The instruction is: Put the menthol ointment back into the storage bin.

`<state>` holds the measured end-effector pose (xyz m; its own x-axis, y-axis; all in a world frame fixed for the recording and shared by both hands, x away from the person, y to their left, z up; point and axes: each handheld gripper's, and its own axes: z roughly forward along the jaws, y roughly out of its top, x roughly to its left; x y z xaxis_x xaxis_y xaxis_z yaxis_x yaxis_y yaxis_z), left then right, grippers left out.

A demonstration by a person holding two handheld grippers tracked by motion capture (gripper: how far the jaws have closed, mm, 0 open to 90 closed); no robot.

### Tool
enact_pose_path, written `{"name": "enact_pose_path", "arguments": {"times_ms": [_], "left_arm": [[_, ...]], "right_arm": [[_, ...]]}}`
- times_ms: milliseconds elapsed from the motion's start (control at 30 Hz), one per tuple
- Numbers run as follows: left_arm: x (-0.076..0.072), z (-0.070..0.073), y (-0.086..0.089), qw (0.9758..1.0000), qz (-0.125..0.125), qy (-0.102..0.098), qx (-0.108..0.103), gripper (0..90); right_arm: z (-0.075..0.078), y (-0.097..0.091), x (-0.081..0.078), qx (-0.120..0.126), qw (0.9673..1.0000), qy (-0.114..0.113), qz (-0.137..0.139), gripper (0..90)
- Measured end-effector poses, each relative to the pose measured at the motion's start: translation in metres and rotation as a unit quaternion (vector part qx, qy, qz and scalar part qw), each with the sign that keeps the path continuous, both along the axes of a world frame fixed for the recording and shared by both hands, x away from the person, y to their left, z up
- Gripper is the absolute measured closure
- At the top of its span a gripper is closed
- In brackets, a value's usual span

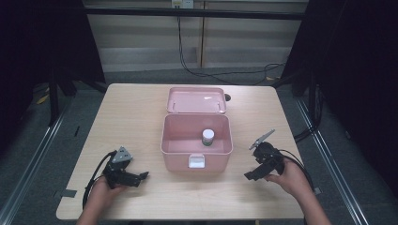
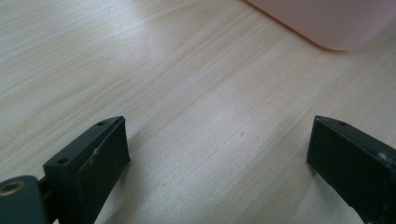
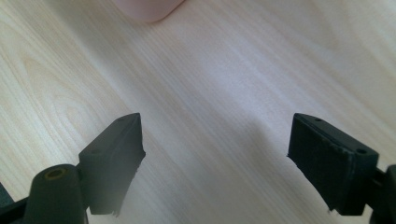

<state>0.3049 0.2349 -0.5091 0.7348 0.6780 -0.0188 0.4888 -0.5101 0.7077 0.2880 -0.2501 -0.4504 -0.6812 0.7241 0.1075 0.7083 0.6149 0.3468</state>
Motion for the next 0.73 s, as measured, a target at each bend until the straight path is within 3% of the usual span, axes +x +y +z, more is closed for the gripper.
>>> {"name": "enact_pose_path", "arguments": {"times_ms": [267, 433, 733], "left_arm": [[0.0, 0.0, 0.0, 1.0, 0.0, -0.001, -0.001, 5.2], [0.0, 0.0, 0.0, 1.0, 0.001, -0.001, -0.001, 5.1], [0.0, 0.0, 0.0, 1.0, 0.001, -0.001, -0.001, 5.2]], "right_arm": [[-0.024, -0.008, -0.008, 0.021, 0.9995, 0.0, -0.024, 17.9], [-0.03, -0.011, -0.012, 0.035, 0.9986, -0.015, -0.036, 16.6], [-0.034, -0.009, -0.017, 0.023, 0.9986, -0.042, -0.025, 14.0]]}}
